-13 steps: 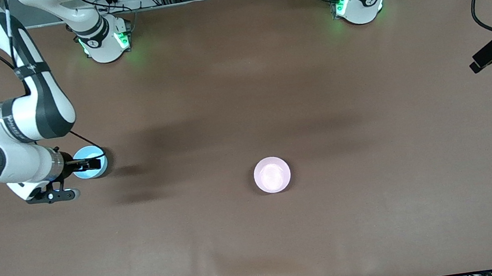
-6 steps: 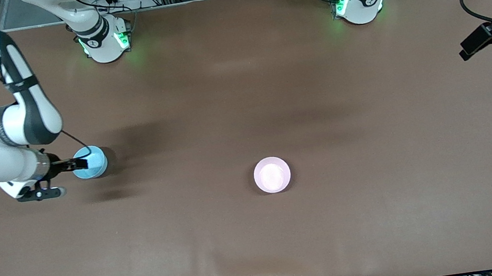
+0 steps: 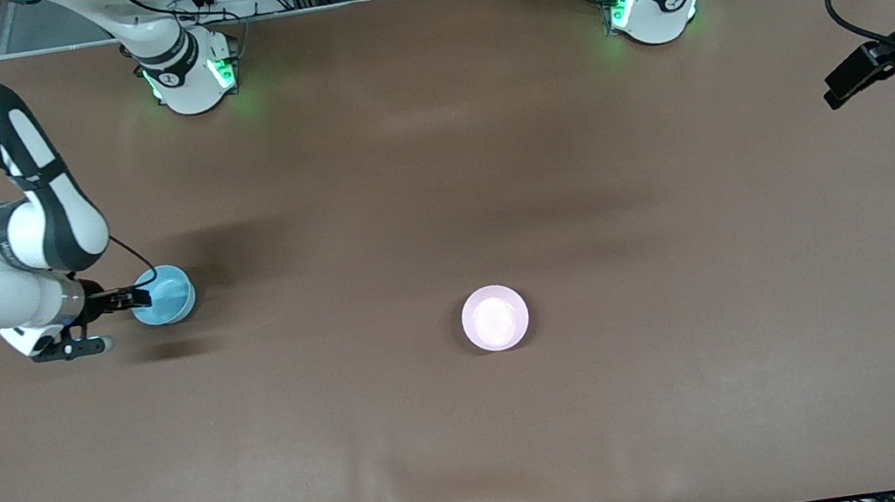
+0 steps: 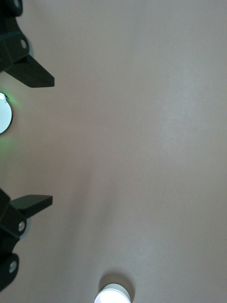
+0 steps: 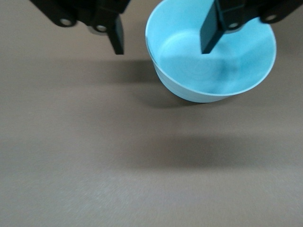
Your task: Stack pink and blue bowls on white bowl
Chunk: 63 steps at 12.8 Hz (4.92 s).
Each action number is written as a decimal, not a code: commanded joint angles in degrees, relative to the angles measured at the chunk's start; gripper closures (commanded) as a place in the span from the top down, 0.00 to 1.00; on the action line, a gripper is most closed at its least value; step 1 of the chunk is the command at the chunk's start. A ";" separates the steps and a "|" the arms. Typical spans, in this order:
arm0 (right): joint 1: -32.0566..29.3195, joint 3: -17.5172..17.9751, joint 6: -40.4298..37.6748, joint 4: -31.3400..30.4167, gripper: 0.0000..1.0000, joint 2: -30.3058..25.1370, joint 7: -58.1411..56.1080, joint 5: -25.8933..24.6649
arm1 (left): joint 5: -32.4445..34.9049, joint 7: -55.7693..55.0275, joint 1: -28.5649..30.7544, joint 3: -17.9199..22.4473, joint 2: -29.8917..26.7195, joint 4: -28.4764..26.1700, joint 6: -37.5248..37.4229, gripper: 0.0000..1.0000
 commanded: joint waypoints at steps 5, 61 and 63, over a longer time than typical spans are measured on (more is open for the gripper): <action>-0.87 0.74 3.14 -3.46 0.00 -0.80 -1.14 0.69 | -0.41 1.27 -0.15 0.42 -0.09 -0.62 0.68 1.00; 21.75 0.21 -42.20 62.46 1.00 15.74 33.48 13.12 | -0.05 4.26 0.20 0.33 0.71 -1.06 0.95 1.00; 18.13 0.39 -45.71 62.46 1.00 13.28 21.94 8.27 | -0.05 4.26 0.20 0.33 0.79 -1.15 0.95 1.00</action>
